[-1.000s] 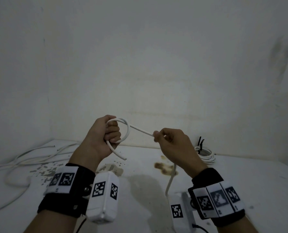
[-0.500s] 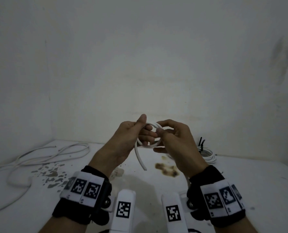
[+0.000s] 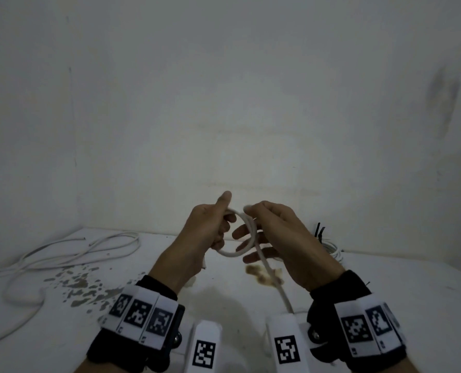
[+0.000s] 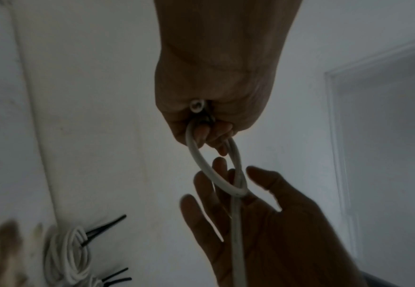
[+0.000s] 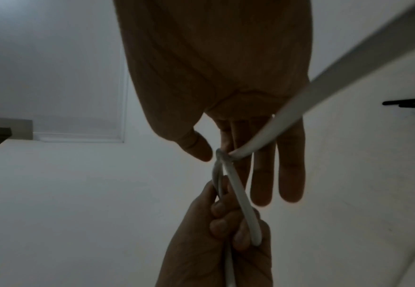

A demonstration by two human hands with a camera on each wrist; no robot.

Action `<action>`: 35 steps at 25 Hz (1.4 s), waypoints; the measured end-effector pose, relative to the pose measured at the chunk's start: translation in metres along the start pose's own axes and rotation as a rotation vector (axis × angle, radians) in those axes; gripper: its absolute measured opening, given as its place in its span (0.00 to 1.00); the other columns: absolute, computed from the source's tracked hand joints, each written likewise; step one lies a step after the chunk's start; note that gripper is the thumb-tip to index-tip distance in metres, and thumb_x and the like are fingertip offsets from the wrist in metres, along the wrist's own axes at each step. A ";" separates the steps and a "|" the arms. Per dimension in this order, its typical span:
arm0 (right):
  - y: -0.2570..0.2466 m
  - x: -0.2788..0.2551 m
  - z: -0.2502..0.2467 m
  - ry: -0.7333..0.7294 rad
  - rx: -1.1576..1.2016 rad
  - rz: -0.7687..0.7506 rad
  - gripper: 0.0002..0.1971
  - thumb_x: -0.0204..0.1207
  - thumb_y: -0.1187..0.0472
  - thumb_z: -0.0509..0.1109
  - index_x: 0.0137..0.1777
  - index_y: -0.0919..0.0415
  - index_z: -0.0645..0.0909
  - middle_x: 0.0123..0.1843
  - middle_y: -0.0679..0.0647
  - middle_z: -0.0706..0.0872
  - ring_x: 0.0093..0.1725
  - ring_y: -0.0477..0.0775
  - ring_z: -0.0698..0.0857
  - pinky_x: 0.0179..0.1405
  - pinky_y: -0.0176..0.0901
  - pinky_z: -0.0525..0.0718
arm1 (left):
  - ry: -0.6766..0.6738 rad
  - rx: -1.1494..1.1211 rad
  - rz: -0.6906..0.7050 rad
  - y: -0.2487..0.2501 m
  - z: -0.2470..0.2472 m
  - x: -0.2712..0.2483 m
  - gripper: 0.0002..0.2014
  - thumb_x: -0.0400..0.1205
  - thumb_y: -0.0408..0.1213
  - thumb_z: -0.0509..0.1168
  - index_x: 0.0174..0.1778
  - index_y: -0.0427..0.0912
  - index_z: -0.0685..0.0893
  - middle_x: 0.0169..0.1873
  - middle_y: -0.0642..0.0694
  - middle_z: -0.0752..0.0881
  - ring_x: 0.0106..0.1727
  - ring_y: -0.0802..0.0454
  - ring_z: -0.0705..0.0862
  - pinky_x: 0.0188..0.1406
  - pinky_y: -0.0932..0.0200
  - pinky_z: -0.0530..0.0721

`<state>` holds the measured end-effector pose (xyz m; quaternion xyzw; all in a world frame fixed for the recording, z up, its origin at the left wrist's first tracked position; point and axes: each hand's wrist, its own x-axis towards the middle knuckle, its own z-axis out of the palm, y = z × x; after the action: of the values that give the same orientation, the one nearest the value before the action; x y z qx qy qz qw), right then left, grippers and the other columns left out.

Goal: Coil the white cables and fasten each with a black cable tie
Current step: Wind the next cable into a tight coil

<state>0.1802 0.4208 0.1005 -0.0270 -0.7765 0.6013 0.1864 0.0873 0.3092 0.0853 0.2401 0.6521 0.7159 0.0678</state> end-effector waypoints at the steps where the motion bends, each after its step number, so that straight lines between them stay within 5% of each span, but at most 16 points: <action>1: -0.001 -0.001 0.001 -0.045 -0.010 0.006 0.18 0.87 0.48 0.63 0.52 0.65 0.83 0.36 0.59 0.90 0.31 0.60 0.88 0.35 0.54 0.91 | -0.016 0.059 -0.027 0.000 0.002 -0.001 0.25 0.85 0.57 0.60 0.32 0.40 0.81 0.18 0.52 0.71 0.19 0.57 0.65 0.21 0.63 0.66; 5: 0.004 0.001 0.000 -0.083 -0.052 0.025 0.22 0.88 0.48 0.60 0.41 0.64 0.83 0.28 0.54 0.78 0.23 0.50 0.75 0.22 0.42 0.79 | 0.009 0.080 -0.156 0.002 0.004 -0.001 0.28 0.77 0.66 0.65 0.26 0.46 0.74 0.17 0.52 0.71 0.20 0.55 0.63 0.20 0.62 0.64; 8: 0.006 0.007 -0.004 -0.080 0.138 0.111 0.21 0.89 0.51 0.59 0.38 0.63 0.82 0.28 0.52 0.73 0.22 0.48 0.65 0.18 0.37 0.65 | -0.164 -0.159 -0.293 0.002 -0.006 0.003 0.29 0.75 0.69 0.65 0.24 0.47 0.70 0.15 0.53 0.64 0.17 0.57 0.58 0.17 0.64 0.57; 11: 0.004 0.011 -0.008 -0.040 0.310 0.135 0.20 0.89 0.54 0.59 0.38 0.62 0.81 0.28 0.51 0.73 0.23 0.47 0.63 0.16 0.35 0.62 | -0.450 -0.584 -0.402 0.002 -0.011 0.007 0.24 0.79 0.60 0.62 0.24 0.47 0.70 0.10 0.55 0.62 0.11 0.59 0.59 0.15 0.67 0.53; 13: 0.002 0.012 -0.010 -0.012 0.359 0.164 0.20 0.89 0.54 0.59 0.38 0.62 0.81 0.27 0.50 0.73 0.24 0.47 0.63 0.15 0.35 0.62 | -0.477 -0.684 -0.378 0.001 -0.009 0.006 0.20 0.79 0.52 0.62 0.24 0.47 0.71 0.10 0.55 0.62 0.10 0.59 0.60 0.13 0.67 0.56; 20: 0.006 0.012 -0.009 -0.023 0.334 0.110 0.19 0.89 0.51 0.59 0.46 0.62 0.84 0.31 0.51 0.75 0.22 0.47 0.66 0.17 0.37 0.62 | -0.308 -0.802 -0.295 0.005 -0.001 0.006 0.21 0.86 0.46 0.57 0.25 0.47 0.68 0.11 0.55 0.63 0.09 0.59 0.58 0.12 0.66 0.51; 24: 0.015 0.005 -0.033 -0.158 -0.098 0.063 0.14 0.85 0.49 0.66 0.58 0.59 0.85 0.31 0.53 0.81 0.24 0.53 0.76 0.23 0.43 0.77 | -0.085 -1.076 -0.067 0.004 -0.040 0.026 0.22 0.91 0.50 0.47 0.34 0.44 0.71 0.23 0.55 0.76 0.13 0.60 0.61 0.16 0.67 0.56; 27: 0.028 0.007 -0.052 -0.138 -0.489 0.142 0.10 0.84 0.54 0.68 0.53 0.61 0.83 0.33 0.53 0.85 0.31 0.52 0.84 0.39 0.49 0.87 | 0.051 -1.074 0.039 -0.003 -0.074 0.036 0.21 0.91 0.51 0.44 0.37 0.46 0.70 0.28 0.56 0.78 0.18 0.60 0.64 0.20 0.66 0.61; 29: 0.034 0.011 -0.056 -0.095 -0.717 0.141 0.07 0.85 0.53 0.67 0.50 0.56 0.81 0.34 0.50 0.85 0.31 0.48 0.83 0.39 0.45 0.86 | 0.124 -0.975 0.092 -0.006 -0.082 0.039 0.20 0.91 0.50 0.43 0.37 0.47 0.69 0.27 0.56 0.78 0.19 0.59 0.65 0.20 0.66 0.63; 31: 0.031 0.013 -0.053 0.089 -0.802 -0.008 0.01 0.84 0.55 0.68 0.50 0.50 0.78 0.30 0.48 0.81 0.28 0.46 0.78 0.30 0.36 0.77 | 0.190 -0.863 0.124 -0.006 -0.083 0.042 0.21 0.92 0.49 0.43 0.36 0.46 0.69 0.25 0.54 0.78 0.19 0.58 0.67 0.20 0.65 0.66; 33: 0.019 0.011 -0.048 0.268 -0.686 -0.228 0.06 0.82 0.59 0.69 0.47 0.47 0.77 0.24 0.52 0.79 0.23 0.47 0.74 0.24 0.34 0.72 | 0.215 -0.810 0.124 -0.006 -0.081 0.042 0.22 0.92 0.49 0.44 0.34 0.45 0.69 0.23 0.51 0.78 0.20 0.56 0.71 0.23 0.64 0.71; 35: 0.003 0.005 -0.039 0.287 -0.534 -0.373 0.06 0.82 0.60 0.70 0.44 0.48 0.79 0.26 0.57 0.82 0.24 0.50 0.74 0.26 0.36 0.74 | 0.215 -0.824 0.106 -0.006 -0.079 0.040 0.22 0.92 0.49 0.45 0.35 0.43 0.71 0.24 0.48 0.82 0.25 0.53 0.77 0.28 0.62 0.77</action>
<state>0.1872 0.4594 0.1070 -0.0166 -0.8636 0.3229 0.3868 0.0165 0.2556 0.0872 0.1505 0.3018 0.9399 0.0528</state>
